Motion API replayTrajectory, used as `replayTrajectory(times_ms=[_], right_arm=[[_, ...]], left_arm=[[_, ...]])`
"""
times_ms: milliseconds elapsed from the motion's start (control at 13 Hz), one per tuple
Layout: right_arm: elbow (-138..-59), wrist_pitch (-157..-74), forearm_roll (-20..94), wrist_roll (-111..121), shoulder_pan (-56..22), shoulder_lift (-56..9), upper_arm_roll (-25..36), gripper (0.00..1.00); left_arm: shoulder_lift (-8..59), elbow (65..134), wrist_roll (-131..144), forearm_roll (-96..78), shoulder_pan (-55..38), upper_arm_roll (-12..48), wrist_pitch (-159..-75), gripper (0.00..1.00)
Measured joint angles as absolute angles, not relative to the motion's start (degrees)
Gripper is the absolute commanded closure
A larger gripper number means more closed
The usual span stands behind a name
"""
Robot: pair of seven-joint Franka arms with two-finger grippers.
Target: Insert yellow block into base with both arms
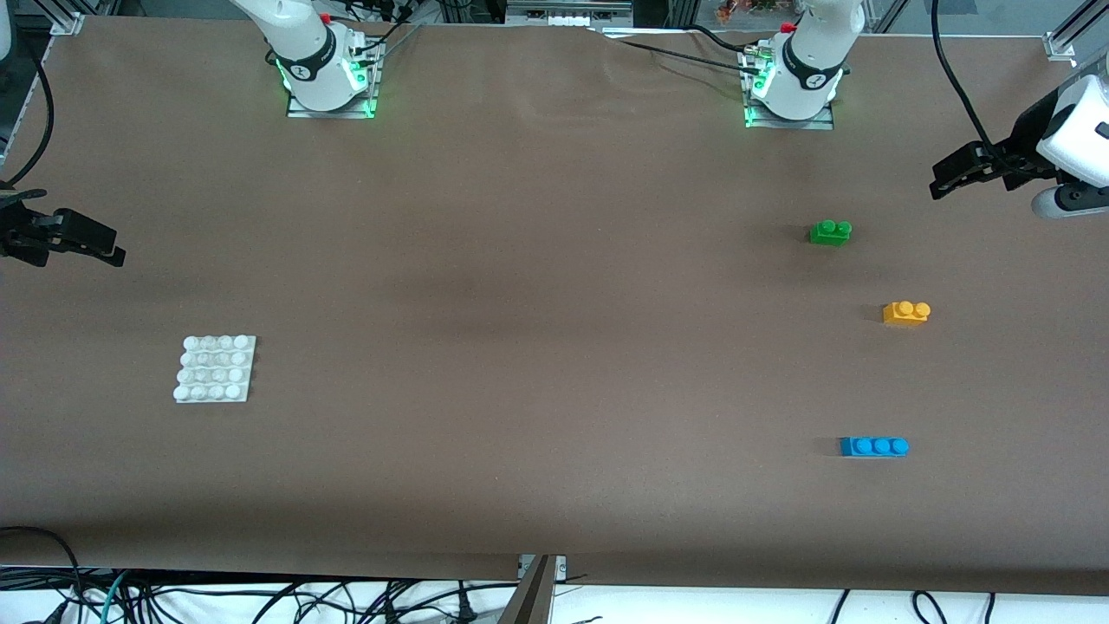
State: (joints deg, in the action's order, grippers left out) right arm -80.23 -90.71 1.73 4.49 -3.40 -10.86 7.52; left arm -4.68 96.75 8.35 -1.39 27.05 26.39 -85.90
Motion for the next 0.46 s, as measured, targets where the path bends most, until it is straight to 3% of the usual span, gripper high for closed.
replayTrajectory(times_ms=[463], right_arm=[[-80.23, -90.71, 0.92, 4.5, -3.41, -10.85, 7.52, 0.0]], left_arm=[[-4.68, 96.75, 8.34, -1.39, 27.04, 26.39, -85.9, 0.0]])
